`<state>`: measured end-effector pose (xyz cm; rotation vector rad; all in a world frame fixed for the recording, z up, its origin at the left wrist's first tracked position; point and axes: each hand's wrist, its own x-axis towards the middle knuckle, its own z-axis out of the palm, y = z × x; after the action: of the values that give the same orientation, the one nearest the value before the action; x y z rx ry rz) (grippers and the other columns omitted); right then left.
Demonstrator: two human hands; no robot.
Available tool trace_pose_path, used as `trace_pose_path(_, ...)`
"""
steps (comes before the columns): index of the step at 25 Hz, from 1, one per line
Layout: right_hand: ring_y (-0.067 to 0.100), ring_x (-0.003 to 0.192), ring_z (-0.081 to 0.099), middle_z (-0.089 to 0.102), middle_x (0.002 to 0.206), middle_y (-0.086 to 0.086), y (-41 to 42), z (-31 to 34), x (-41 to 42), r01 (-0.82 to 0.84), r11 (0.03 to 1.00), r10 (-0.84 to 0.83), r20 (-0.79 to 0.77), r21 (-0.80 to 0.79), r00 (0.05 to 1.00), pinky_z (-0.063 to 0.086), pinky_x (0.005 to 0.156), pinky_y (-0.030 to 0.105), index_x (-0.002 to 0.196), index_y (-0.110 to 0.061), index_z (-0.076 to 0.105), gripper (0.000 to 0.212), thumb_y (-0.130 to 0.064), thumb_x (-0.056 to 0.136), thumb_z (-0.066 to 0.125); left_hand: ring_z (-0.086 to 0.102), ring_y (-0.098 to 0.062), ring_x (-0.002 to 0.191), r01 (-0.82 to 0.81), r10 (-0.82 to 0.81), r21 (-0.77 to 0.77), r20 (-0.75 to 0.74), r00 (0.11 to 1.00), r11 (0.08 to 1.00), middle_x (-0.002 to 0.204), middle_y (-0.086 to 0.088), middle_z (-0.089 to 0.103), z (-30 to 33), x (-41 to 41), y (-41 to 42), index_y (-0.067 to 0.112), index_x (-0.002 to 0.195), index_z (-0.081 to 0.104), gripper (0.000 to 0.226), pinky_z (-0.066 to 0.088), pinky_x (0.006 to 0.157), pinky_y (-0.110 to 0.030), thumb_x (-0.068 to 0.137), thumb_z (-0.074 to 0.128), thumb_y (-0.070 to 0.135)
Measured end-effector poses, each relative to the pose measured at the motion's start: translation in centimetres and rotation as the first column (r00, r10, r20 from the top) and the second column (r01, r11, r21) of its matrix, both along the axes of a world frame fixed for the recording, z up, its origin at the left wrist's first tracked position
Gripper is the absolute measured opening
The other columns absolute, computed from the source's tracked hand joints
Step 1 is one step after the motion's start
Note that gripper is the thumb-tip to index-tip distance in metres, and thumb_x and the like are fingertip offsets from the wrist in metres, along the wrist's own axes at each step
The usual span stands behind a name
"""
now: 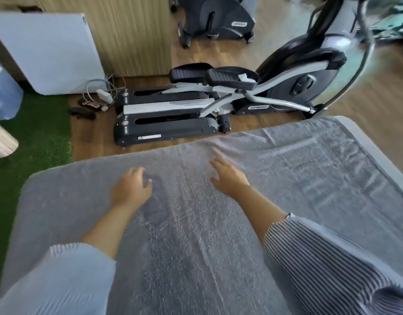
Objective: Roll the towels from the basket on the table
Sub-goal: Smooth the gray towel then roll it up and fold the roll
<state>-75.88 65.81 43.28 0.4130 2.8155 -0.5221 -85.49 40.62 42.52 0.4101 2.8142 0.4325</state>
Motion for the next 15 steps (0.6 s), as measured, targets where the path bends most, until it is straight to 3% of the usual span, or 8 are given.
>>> trace_pose_path(7, 0.023, 0.134, 0.033, 0.024, 0.153, -0.001, 3.2, 1.6, 17.6, 0.246, 0.969, -0.247, 0.043, 0.034, 0.968, 0.032, 0.107, 0.039, 0.142, -0.021, 0.032, 0.055, -0.034, 0.091, 0.05, 0.054, -0.028, 0.118, 0.332, -0.336, 0.077, 0.033, 0.941, 0.94, 0.134, -0.005, 0.05, 0.2, 15.5, 12.3, 0.018, 0.131, 0.048, 0.044, 0.046, 0.09, -0.039, 0.091, 0.054, 0.035)
trace_pose_path(15, 0.024, 0.13, 0.038, 0.037, 0.145, 0.0, 13.2, 3.6, 40.0, 0.457, 0.884, -0.46, 0.017, 0.096, 0.888, 0.033, 0.103, 0.039, 0.136, -0.02, 0.039, 0.049, -0.037, 0.091, 0.049, 0.056, -0.028, 0.117, 0.507, -0.506, 0.016, 0.063, 0.86, 0.862, 0.128, -0.004, 0.056, 2.0, 35.3, 27.8, 0.019, 0.126, 0.048, 0.043, 0.047, 0.088, -0.038, 0.089, 0.055, 0.041)
